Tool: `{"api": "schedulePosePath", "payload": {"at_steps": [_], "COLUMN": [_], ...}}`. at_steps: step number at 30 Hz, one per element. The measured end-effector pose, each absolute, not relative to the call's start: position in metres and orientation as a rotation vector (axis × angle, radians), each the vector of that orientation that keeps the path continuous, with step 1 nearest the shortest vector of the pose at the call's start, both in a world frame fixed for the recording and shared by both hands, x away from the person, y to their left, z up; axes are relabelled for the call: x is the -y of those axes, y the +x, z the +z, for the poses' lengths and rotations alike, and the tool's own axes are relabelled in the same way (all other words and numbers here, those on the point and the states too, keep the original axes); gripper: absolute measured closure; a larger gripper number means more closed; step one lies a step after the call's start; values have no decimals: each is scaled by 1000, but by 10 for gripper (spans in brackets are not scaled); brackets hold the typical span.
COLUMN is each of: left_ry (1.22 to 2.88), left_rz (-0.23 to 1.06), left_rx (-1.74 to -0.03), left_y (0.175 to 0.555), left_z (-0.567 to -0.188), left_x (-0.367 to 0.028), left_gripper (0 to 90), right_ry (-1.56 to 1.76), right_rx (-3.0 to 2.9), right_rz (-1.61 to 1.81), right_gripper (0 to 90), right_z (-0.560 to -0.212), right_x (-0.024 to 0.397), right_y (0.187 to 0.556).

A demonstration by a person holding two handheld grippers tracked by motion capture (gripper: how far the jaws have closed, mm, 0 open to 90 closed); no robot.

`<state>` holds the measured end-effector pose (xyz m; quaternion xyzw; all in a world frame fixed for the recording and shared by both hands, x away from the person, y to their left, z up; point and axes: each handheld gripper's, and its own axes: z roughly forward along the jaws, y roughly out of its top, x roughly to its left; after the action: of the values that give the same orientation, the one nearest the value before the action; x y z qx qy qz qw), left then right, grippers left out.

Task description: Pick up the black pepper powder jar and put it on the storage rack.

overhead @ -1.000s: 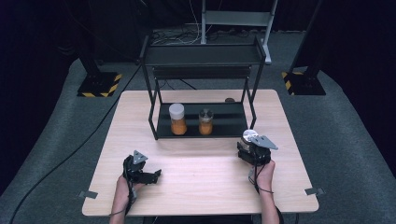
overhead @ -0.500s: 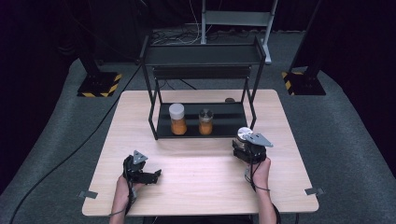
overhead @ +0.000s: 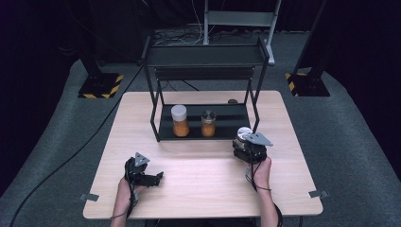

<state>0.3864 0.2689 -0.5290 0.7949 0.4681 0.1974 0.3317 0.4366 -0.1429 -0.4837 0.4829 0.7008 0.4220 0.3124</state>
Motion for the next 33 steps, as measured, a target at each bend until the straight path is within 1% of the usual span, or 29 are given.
{"api": "schedulePosePath", "payload": {"at_steps": [33], "left_ry": [2079], "left_rz": [515], "left_rx": [-1218], "left_y": [386], "left_z": [-529], "left_x": [-269], "left_gripper": [11], "right_ry": [1254], "right_rx": [-1881], "right_rz": [1113], "right_gripper": [301], "right_z": [-480], "right_x": [125], "right_y": [459]}}
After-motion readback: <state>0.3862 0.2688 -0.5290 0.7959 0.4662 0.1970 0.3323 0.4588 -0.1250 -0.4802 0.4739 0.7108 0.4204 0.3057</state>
